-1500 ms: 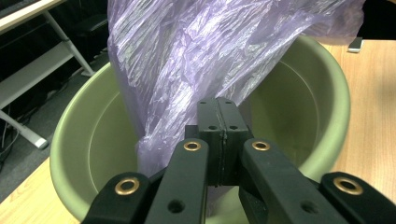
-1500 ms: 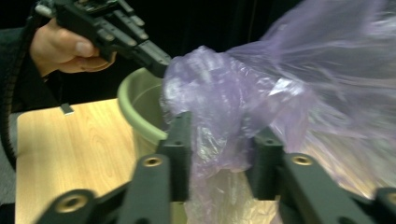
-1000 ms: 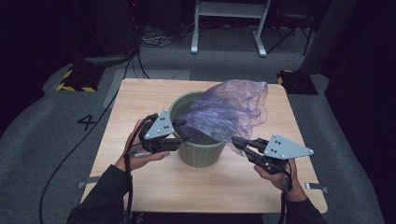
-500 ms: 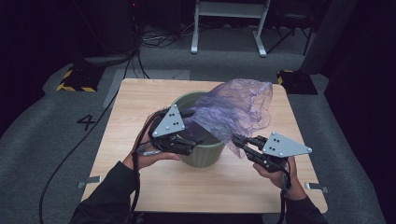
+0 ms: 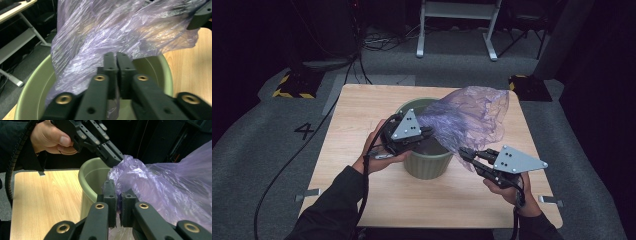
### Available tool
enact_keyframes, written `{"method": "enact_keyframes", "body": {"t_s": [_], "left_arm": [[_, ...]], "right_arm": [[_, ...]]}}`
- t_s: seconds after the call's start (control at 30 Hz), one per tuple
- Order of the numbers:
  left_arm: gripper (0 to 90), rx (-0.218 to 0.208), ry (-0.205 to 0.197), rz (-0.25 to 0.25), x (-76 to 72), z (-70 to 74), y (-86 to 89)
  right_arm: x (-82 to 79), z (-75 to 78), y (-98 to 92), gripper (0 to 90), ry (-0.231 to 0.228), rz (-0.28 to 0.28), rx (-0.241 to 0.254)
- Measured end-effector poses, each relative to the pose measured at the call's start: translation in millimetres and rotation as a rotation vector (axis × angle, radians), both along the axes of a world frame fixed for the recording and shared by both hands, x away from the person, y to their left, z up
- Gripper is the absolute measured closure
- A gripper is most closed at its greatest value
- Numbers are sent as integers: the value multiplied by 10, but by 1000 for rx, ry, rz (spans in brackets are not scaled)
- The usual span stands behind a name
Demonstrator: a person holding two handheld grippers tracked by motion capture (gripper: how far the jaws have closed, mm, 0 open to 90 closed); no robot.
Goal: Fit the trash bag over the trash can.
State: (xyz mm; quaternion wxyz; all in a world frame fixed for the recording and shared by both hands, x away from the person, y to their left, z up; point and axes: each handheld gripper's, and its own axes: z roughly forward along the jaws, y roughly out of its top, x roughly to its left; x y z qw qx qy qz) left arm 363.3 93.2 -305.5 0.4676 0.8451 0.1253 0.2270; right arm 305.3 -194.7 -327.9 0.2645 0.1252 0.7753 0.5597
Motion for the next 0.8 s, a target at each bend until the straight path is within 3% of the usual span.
{"method": "enact_keyframes", "body": {"t_s": [0.33,0.43,0.6,0.8], "left_arm": [[900,-16,-41,-4,-133,-57,167],[900,-45,-46,8,-194,-100,261],[900,-88,-48,22,-328,-199,428],[899,-105,-32,48,-393,-361,552]], "right_arm": [[-40,-11,50,819,5,26,7],[-71,-36,67,795,8,30,6],[-141,-88,121,865,8,34,40],[-198,-168,279,873,7,61,26]]}}
